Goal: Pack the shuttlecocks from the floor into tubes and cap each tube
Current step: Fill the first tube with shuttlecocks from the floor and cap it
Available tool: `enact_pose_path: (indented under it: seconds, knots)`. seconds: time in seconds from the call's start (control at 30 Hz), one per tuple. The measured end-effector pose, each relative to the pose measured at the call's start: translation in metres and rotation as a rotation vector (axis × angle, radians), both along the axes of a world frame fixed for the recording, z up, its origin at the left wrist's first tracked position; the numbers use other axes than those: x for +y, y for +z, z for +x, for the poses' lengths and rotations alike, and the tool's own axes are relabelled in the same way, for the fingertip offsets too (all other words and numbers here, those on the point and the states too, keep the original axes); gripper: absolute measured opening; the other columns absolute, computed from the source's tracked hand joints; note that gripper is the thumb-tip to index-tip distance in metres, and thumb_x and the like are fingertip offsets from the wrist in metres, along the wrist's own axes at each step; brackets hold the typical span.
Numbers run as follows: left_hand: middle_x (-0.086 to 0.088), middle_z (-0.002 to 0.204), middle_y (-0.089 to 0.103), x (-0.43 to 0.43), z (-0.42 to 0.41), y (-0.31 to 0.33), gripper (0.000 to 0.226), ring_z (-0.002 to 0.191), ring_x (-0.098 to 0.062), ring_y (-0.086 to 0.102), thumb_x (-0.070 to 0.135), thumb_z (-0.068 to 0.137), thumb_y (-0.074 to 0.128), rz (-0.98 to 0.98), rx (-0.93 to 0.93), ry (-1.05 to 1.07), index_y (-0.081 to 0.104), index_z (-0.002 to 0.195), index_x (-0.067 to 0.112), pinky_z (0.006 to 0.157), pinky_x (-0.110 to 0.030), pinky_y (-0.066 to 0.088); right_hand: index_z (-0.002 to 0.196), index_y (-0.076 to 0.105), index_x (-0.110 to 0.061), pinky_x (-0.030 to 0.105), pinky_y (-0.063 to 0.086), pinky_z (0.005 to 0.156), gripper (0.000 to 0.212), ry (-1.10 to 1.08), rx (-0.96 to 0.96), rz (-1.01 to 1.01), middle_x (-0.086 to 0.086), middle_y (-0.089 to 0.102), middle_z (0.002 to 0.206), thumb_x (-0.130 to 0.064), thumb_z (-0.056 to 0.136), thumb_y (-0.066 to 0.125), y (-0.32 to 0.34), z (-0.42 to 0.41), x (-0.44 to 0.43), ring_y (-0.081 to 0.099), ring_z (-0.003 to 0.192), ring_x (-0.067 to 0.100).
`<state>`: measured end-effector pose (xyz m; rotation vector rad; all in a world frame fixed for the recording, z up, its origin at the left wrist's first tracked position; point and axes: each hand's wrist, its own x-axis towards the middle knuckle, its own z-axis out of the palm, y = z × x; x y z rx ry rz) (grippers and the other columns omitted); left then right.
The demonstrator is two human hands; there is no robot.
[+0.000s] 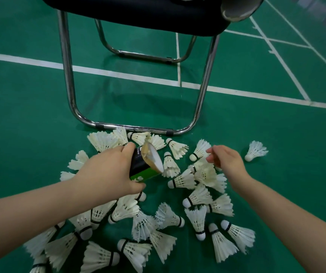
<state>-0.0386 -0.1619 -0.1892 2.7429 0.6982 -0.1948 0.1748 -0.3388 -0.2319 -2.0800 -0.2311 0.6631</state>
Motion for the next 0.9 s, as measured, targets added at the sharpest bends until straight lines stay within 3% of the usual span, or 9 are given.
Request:
enact_pose_path:
  seconds: [0.1,0.2,0.23,0.3,0.37,0.57,0.63,0.73,0.9]
  knots:
    - [0.007,0.093,0.052,-0.002,0.009,0.000,0.057,0.079,-0.013,0.052,0.060,0.068,0.062,0.025,0.015,-0.009,0.037,0.105,0.024,0.066,-0.027,0.049,0.082,0.064,-0.022,0.026,0.042,0.063,0.024,0.114,-0.075,-0.121,0.000,0.065,0.080,-0.023,0.095,0.044,-0.016,0.005,0.001,0.056,0.073,0.013]
    - [0.006,0.097,0.053,-0.003,0.016,-0.002,0.060,0.081,-0.013,0.052,0.060,0.069,0.062,0.048,0.024,-0.016,0.037,0.109,0.024,0.061,-0.024,0.044,0.097,0.063,-0.017,0.021,0.035,0.053,0.022,0.324,-0.234,-0.229,-0.003,0.063,0.085,-0.026,0.097,0.043,-0.027,0.011,0.004,0.048,0.062,0.008]
    - [0.006,0.097,0.054,-0.003,0.018,-0.003,0.060,0.081,-0.013,0.052,0.061,0.069,0.062,0.051,0.028,-0.017,0.037,0.110,0.024,0.061,-0.024,0.045,0.105,0.061,-0.015,0.021,0.037,0.056,0.023,0.388,-0.305,-0.282,-0.003,0.062,0.090,-0.027,0.096,0.043,-0.031,0.015,0.005,0.051,0.068,0.009]
    - [0.006,0.098,0.054,-0.002,0.020,-0.006,0.061,0.082,-0.013,0.053,0.061,0.068,0.061,0.050,0.037,-0.017,0.036,0.110,0.024,0.064,-0.026,0.048,0.120,0.054,-0.017,0.028,0.045,0.078,0.030,0.460,-0.462,-0.395,0.000,0.060,0.111,-0.030,0.094,0.046,-0.041,0.027,0.006,0.054,0.097,0.015]
    - [0.006,0.098,0.054,-0.001,0.022,-0.008,0.062,0.082,-0.014,0.054,0.061,0.068,0.062,0.040,0.043,-0.011,0.036,0.111,0.024,0.067,-0.029,0.051,0.132,0.044,-0.022,0.040,0.038,0.099,0.042,0.476,-0.574,-0.511,0.003,0.050,0.132,-0.030,0.092,0.049,-0.049,0.041,0.007,0.043,0.121,0.023]
    - [0.006,0.094,0.053,0.001,0.029,-0.016,0.063,0.080,-0.014,0.054,0.062,0.067,0.063,0.027,0.066,-0.016,0.037,0.109,0.024,0.068,-0.031,0.054,0.146,0.019,-0.030,0.050,0.022,0.110,0.073,0.548,-0.654,-0.754,0.004,0.026,0.152,-0.044,0.085,0.058,-0.060,0.076,0.010,0.020,0.139,0.028]
    - [0.006,0.092,0.051,0.000,0.034,-0.018,0.063,0.078,-0.014,0.054,0.062,0.067,0.063,0.027,0.065,-0.027,0.037,0.109,0.023,0.068,-0.032,0.054,0.147,0.015,-0.025,0.049,0.022,0.110,0.083,0.521,-0.599,-0.788,0.004,0.028,0.151,-0.050,0.083,0.060,-0.063,0.081,0.015,0.023,0.139,0.028]
    - [0.007,0.089,0.048,-0.001,0.041,-0.021,0.064,0.078,-0.013,0.052,0.063,0.066,0.062,0.017,0.057,-0.036,0.035,0.110,0.024,0.069,-0.033,0.053,0.144,0.025,-0.022,0.046,0.029,0.104,0.074,0.508,-0.435,-0.842,0.006,0.047,0.139,-0.053,0.084,0.056,-0.065,0.083,0.028,0.040,0.128,0.029]
    - [0.009,0.087,0.047,-0.004,0.047,-0.025,0.061,0.077,-0.012,0.051,0.063,0.066,0.063,-0.001,0.055,-0.042,0.035,0.105,0.026,0.069,-0.032,0.053,0.139,0.031,-0.015,0.040,0.047,0.087,0.064,0.382,-0.306,-0.748,0.009,0.059,0.115,-0.039,0.086,0.058,-0.072,0.083,0.036,0.056,0.103,0.029]
